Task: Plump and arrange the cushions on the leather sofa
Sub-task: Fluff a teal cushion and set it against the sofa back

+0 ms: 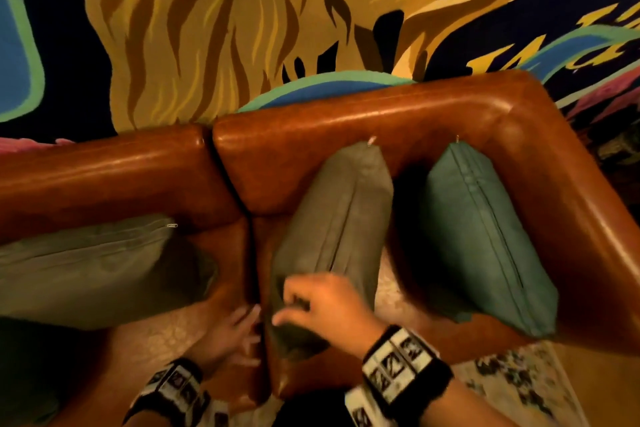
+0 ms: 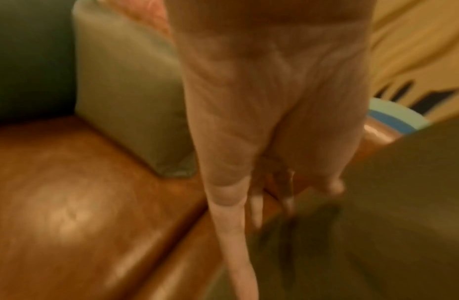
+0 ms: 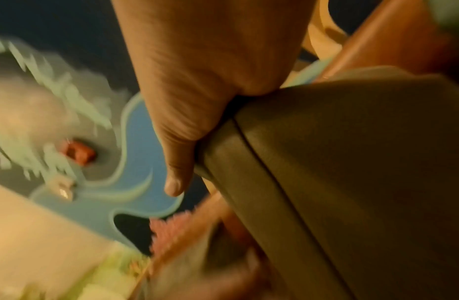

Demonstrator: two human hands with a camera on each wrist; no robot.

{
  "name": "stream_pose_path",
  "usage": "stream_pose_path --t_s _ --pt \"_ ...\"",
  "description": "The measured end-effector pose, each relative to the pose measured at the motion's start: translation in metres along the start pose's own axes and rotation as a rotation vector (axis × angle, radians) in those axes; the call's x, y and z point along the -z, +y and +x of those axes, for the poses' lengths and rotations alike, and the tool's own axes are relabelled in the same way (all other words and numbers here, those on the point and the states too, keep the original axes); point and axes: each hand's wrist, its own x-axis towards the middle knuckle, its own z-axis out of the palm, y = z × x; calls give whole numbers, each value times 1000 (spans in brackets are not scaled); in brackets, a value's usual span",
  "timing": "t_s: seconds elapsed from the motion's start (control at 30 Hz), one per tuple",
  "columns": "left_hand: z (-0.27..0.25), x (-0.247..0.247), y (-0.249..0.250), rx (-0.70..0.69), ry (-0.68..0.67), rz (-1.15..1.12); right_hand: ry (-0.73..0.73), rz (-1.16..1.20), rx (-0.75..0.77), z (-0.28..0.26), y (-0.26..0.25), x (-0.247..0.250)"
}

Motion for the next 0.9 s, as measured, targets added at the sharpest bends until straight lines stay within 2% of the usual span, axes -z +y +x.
stream_pose_path --t_s 0.07,0.1,0.2,0.23,0.27,0.37,0.4,0.43,0.5,0.53,0.6,0.67,0.73,0.8,0.9 --pt "8 -26 18 -30 -19 -153 -178 -66 -84 -23 24 -49" --pt "14 -38 23 -51 -49 -159 -249 -58 -142 -33 36 -70" --pt "32 -56 15 -94 -87 63 -376 143 -215 -53 59 -103" --pt "31 -61 17 -105 -109 144 -305 270 -245 -54 60 -98" --pt "32 -65 15 -107 -128 158 -154 425 -310 -57 68 -94" --pt "38 -66 20 -65 -171 141 548 654 -657 -72 122 -60" --pt "38 -61 23 -52 -190 138 667 691 -767 -81 151 -50" --pt "38 -54 25 -34 -196 146 670 756 -880 -93 176 -45" --pt "46 -30 29 -2 -123 74 509 1012 -1068 -118 220 -44" --pt "54 -13 31 -6 -66 -21 426 1128 -1128 -133 235 -43" --pt "74 26 31 -25 12 -145 332 1201 -1189 -151 248 -34" --pt "88 38 25 -21 13 -148 294 1212 -1112 -144 234 -33" --pt "94 13 23 25 -68 -117 195 1091 -1020 -109 199 -56" --pt "95 -16 22 68 -163 -65 119 1098 -948 -82 174 -93" --pt "97 -8 25 38 -134 -84 193 1262 -945 -88 181 -114"
